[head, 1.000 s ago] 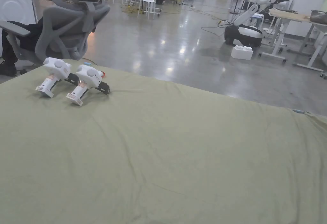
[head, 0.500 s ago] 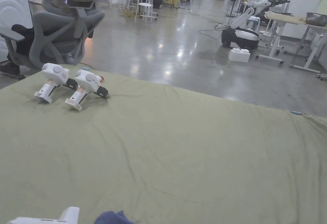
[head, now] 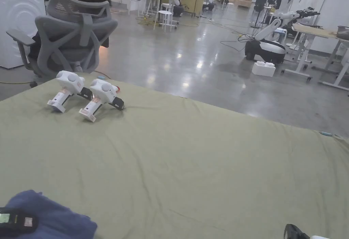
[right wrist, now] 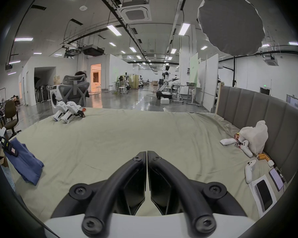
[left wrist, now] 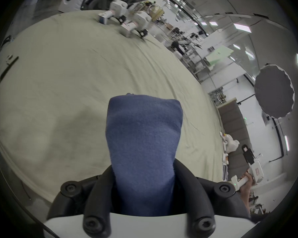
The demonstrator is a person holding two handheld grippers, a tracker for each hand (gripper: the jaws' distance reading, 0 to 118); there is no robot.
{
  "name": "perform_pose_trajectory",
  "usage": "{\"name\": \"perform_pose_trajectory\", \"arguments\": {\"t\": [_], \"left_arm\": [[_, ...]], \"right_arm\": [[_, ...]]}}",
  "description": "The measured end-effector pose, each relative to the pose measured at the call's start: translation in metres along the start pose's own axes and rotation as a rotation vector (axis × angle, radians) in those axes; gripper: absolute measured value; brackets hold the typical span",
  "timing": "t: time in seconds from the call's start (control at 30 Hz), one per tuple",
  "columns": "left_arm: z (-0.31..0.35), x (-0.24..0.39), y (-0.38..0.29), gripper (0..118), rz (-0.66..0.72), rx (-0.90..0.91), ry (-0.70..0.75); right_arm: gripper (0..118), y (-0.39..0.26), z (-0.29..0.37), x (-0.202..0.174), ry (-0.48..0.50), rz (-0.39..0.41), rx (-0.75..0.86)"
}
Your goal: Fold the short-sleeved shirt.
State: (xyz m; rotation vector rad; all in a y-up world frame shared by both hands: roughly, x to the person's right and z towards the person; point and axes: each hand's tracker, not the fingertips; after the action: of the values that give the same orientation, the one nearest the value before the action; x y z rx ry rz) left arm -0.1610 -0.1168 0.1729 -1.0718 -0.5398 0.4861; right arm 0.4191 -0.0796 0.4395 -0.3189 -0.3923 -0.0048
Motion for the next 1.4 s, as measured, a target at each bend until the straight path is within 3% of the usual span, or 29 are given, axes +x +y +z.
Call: {"name": "perform_pose_trajectory", "arguments": {"t": [0.3, 0.67, 0.73, 0.8, 0.87, 0.9, 1.2, 1.4], "left_arm": [[0.026, -0.02, 0.02, 22, -0.015, 0.04, 0.138], [0.031, -0.044, 0.03, 24, 0.085, 0.125, 0.36], [0.027, -0.041, 0.027, 42, 0.085, 0.123, 0.399], [0.027, -0.005, 0.01, 68, 0.055, 0.164, 0.505], [0.029, 0.006, 0.007, 83, 0.015, 0.22, 0.609], [0.033, 0.012, 0.008, 85, 0.004, 0.24, 0.618], [0.052, 0.071, 0.0, 85, -0.151, 0.485, 0.747], [0.048, 0.147, -0.031, 78, -0.362, 0.634, 0.648]], "right_arm": [[1, -0.012, -0.002, 0.006, -0.015, -0.007, -0.045], [1, -0.016, -0.005, 0.014, -0.026, -0.019, -0.065], [1, -0.016, -0.005, 0.016, -0.031, -0.024, -0.067], [1, -0.016, -0.005, 0.018, -0.035, -0.026, -0.067], [1, -0.015, -0.005, 0.019, -0.036, -0.027, -0.065], [1, -0.015, -0.005, 0.019, -0.035, -0.026, -0.065], [1, -0.017, -0.001, 0.022, -0.022, -0.054, -0.055], [1, -0.017, 0.002, 0.028, -0.018, -0.079, -0.041]]}}
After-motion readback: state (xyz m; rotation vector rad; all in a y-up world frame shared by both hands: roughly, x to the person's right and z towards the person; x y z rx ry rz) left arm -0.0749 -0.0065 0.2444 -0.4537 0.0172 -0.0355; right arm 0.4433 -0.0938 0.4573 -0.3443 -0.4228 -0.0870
